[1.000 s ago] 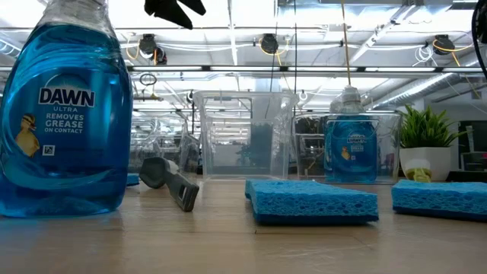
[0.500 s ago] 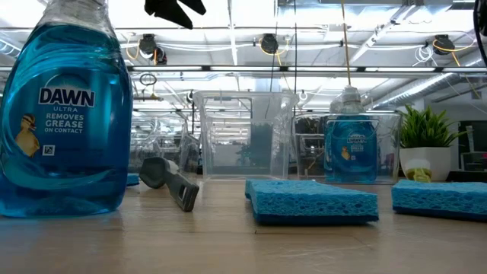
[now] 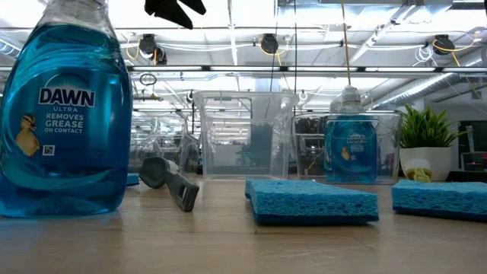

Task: Pick & Place Kitchen Sink Supplies
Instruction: Put the blue dishwashing liquid bottle into the right transparent bin

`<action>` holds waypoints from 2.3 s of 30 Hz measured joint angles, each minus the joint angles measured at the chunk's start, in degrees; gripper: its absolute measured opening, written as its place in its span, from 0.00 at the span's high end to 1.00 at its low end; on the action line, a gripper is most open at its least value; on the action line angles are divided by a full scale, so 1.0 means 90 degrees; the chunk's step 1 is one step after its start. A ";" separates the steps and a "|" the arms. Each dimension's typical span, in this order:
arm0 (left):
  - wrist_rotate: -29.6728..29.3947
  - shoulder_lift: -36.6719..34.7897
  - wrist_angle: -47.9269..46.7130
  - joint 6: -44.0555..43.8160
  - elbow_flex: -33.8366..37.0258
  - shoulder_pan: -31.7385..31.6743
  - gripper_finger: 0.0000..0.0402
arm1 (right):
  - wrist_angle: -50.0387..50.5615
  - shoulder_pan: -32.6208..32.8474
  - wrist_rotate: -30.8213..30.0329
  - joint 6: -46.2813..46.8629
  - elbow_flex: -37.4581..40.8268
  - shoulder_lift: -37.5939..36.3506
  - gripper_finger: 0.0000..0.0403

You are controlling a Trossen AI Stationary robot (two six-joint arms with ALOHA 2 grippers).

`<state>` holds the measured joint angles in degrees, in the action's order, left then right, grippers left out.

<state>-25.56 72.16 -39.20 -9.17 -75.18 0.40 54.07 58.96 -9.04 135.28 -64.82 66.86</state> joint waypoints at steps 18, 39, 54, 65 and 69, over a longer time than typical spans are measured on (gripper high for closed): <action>0.0000 -0.0001 0.0002 0.0012 0.0000 0.0000 0.09 | 0.0513 -0.0375 0.0684 -0.0071 -0.0005 0.0730 0.46; 0.0000 0.0000 0.0002 0.0050 0.0000 0.0000 0.09 | -0.1244 -0.0469 0.0684 -0.0347 0.1178 0.0972 0.45; 0.0000 0.0000 0.0000 0.0048 0.0000 0.0000 0.09 | -0.1769 -0.0469 0.0681 -0.0911 0.1447 0.0975 0.44; 0.0000 0.0000 0.0001 0.0044 0.0000 0.0000 0.09 | -0.1561 -0.0469 0.0671 -0.0866 0.1452 0.0980 0.47; 0.0000 0.0000 0.0001 0.0034 0.0000 0.0000 0.09 | -0.1526 -0.0469 0.0673 -0.0826 0.1452 0.0980 0.51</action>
<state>-25.56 72.16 -39.19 -8.86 -75.18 0.40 40.34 54.74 -2.99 127.85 -51.75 75.68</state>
